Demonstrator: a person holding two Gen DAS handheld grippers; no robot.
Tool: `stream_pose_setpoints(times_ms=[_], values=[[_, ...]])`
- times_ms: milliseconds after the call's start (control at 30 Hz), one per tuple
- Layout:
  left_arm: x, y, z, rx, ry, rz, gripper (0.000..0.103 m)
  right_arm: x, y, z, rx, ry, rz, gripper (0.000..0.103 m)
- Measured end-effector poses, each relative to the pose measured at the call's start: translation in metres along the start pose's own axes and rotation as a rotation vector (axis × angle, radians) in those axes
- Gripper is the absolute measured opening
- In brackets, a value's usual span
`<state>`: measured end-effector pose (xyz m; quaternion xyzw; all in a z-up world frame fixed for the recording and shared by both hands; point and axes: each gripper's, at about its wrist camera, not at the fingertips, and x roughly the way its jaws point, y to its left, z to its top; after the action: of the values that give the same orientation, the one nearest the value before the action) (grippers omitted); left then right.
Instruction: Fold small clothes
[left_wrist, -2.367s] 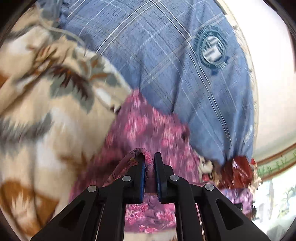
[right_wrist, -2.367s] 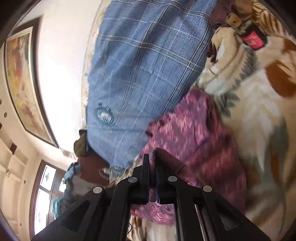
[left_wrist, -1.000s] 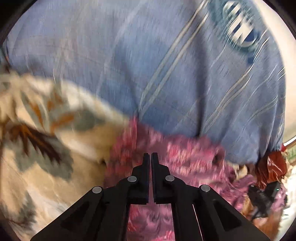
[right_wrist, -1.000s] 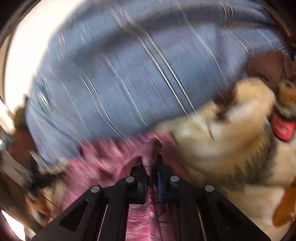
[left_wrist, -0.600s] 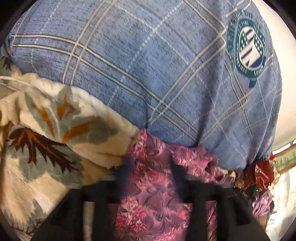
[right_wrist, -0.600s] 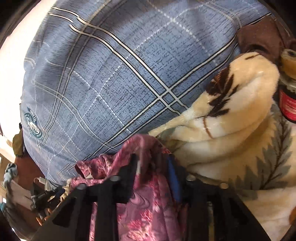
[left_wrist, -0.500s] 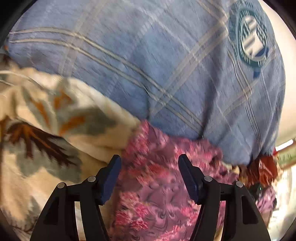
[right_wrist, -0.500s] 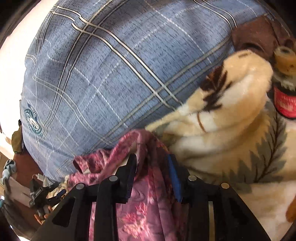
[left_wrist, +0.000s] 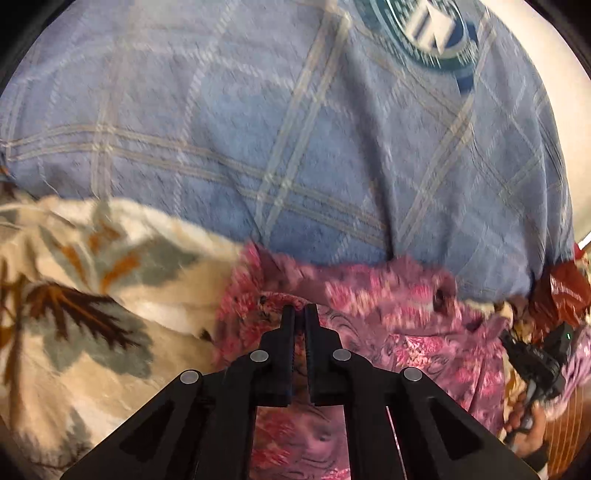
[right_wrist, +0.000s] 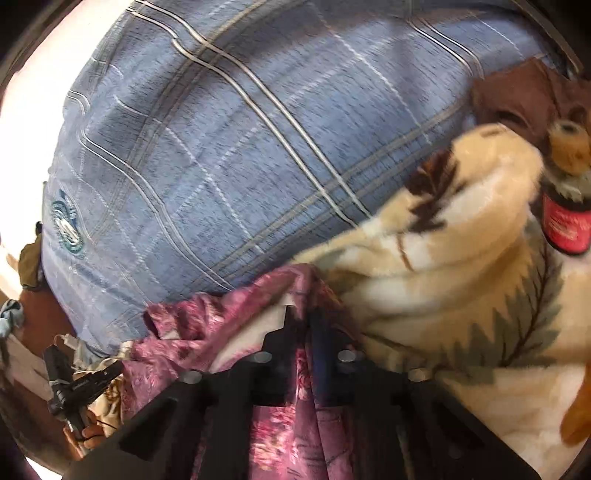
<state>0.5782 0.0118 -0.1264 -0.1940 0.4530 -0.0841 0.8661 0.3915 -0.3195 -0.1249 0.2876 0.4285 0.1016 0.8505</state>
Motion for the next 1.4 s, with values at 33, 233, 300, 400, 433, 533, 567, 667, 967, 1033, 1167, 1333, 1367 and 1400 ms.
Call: stream_pose_setpoints(times_ms=[33,233,300,400,433,533,567,667,967,1033,1167,1333,1367,1400], values=[[-0.003,0.004,0.003,-0.018,-0.014,0.006,0.004,-0.002,0.001,0.003,0.012,-0.013,0.020,0.006],[-0.015,0.033,0.019,-0.130,-0.053,0.123,0.001,0.000,-0.007,0.013,0.098,0.006,0.067,0.020],[-0.014,0.044,0.021,-0.154,-0.029,0.108,0.001,-0.005,-0.016,0.012,0.134,-0.003,0.090,0.037],[-0.008,0.049,0.016,-0.185,-0.006,0.048,0.001,-0.010,-0.025,0.004,0.133,-0.020,0.059,0.048],[-0.006,0.052,0.015,-0.191,0.001,0.025,0.001,-0.008,-0.027,0.002,0.112,-0.008,0.042,0.048],[0.002,0.053,0.009,-0.206,0.044,-0.058,0.004,0.003,-0.021,-0.002,0.083,0.029,0.042,0.048],[0.005,0.051,0.005,-0.204,0.066,-0.079,0.006,0.008,-0.016,-0.002,0.064,0.039,0.030,0.048],[0.008,0.041,-0.004,-0.144,0.091,-0.093,0.014,0.009,-0.001,-0.001,0.065,0.021,0.104,0.048],[-0.005,0.027,0.000,-0.124,0.039,-0.092,0.030,0.054,0.050,0.009,0.054,0.171,0.169,0.048],[-0.013,0.025,0.004,-0.129,0.021,-0.076,0.030,0.053,0.051,0.024,0.091,0.084,0.200,0.048],[-0.037,0.042,0.010,-0.129,-0.006,-0.071,0.054,0.029,0.031,0.036,0.131,-0.014,0.133,0.049],[-0.023,0.045,-0.006,-0.125,0.081,-0.103,0.059,0.021,0.012,-0.002,0.041,0.077,0.057,0.049],[-0.014,0.042,-0.011,-0.121,0.110,-0.088,0.059,0.024,0.010,-0.011,0.039,0.098,0.054,0.049],[-0.007,0.040,-0.014,-0.118,0.128,-0.071,0.056,0.028,0.008,-0.019,0.034,0.121,0.042,0.048]])
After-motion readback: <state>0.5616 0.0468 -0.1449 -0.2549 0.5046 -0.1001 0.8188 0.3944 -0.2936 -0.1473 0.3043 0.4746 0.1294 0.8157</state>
